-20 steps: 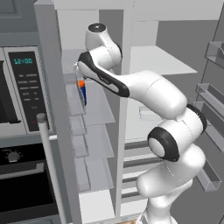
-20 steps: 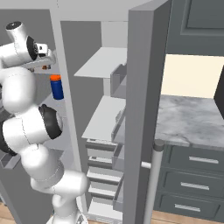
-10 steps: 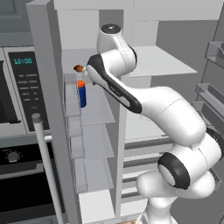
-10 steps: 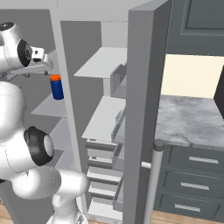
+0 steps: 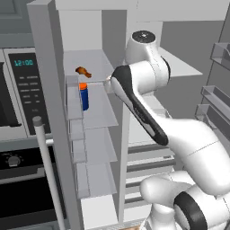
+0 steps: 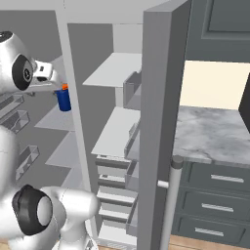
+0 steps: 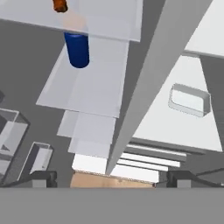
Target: There's a chicken drumstick in the fridge that needs to be moved to the freezer for freezing. Pick up the chicken drumstick from the fridge, place it on any shelf in the freezer, and close the fridge and freezer doors when done.
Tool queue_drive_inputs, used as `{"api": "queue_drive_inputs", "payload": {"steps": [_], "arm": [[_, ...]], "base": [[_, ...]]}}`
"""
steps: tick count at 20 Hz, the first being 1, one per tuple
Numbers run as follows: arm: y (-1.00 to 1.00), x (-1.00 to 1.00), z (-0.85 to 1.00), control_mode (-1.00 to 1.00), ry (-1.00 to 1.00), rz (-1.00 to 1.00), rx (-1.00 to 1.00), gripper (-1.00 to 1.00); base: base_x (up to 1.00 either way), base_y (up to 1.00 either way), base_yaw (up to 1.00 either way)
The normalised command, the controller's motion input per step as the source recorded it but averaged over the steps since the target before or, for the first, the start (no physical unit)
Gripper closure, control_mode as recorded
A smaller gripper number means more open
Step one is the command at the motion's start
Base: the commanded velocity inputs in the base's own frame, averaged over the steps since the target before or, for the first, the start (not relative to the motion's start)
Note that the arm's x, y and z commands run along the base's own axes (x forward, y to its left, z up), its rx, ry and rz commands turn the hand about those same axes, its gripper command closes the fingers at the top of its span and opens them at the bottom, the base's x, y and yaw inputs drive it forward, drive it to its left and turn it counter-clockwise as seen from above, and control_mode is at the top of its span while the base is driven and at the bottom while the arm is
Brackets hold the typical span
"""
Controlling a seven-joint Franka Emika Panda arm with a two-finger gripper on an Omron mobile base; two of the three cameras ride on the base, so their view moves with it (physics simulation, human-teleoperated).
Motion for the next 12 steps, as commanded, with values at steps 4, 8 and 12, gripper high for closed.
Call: {"api": "queue_drive_inputs", "payload": {"steps": [4,8,12], "arm": [[-0.83,-0.44,0.0,-1.0,0.0,-0.18,0.0,-1.0],[-0.79,-0.43,0.0,-1.0,0.0,-0.19,0.0,-1.0],[-0.45,-0.83,0.01,-1.0,0.0,-0.08,0.07,-1.0]], "base": [[0.0,0.0,0.0],[0.0,0.0,0.0],[0.0,0.0,0.0]]}}
